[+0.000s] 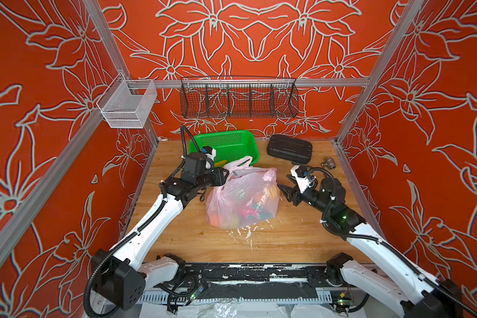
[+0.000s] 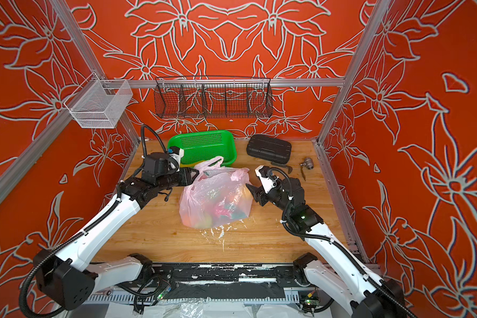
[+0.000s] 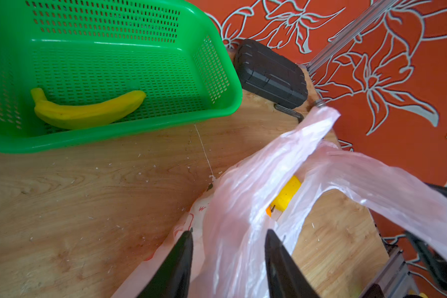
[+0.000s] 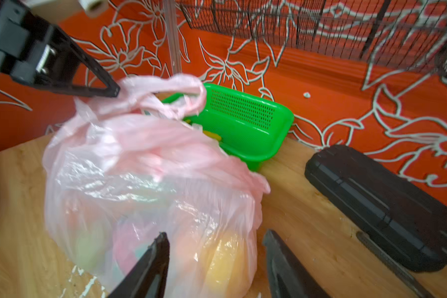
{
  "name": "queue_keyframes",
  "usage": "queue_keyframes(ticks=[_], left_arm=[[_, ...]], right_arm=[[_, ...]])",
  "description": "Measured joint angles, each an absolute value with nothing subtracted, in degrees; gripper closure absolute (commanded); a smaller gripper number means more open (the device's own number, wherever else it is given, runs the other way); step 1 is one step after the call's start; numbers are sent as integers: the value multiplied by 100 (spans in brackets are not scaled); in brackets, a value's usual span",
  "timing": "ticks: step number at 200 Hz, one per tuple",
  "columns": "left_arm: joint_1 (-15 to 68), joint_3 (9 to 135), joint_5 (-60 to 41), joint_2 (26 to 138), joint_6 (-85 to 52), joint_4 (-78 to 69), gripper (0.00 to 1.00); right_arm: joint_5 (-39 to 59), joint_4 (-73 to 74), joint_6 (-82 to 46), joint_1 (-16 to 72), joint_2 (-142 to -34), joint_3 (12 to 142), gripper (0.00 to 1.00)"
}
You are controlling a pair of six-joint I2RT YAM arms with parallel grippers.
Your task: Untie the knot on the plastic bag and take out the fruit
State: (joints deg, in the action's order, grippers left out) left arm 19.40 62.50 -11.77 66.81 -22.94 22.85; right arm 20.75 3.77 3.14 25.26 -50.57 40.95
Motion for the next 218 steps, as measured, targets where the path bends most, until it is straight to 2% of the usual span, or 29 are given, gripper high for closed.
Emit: queue_keyframes(ticks=[40, 72, 91, 112, 147, 194, 218], left_arm=[[2023, 6257, -1004, 6064, -3009, 2416, 42], [2565, 6377, -558, 5763, -3662, 2936, 41], [2858, 6386, -377, 5575, -4062, 3306, 39], [2958, 6381, -303, 5367, -4416, 3636, 34], [2969, 6243, -141, 5406, -4469, 3894, 23], [2969, 5382, -143, 5601, -4233, 3789, 21], [2969, 5068, -139, 5601, -4193, 3638, 21]], right_arm=[[2648, -471, -99, 2532, -5699, 5883, 32], [2709, -1959, -220, 2536, -7234, 8086, 31], [2917, -2628, -167, 2532, -8082, 8932, 31], [3249, -3269, 40, 2532, -8847, 9441, 29], [3660, -4066, 615, 2567, -9966, 10134, 21], [3865, -4880, 1509, 2705, -11069, 10903, 15], [3959, -5212, 1839, 2862, -11461, 11242, 16]])
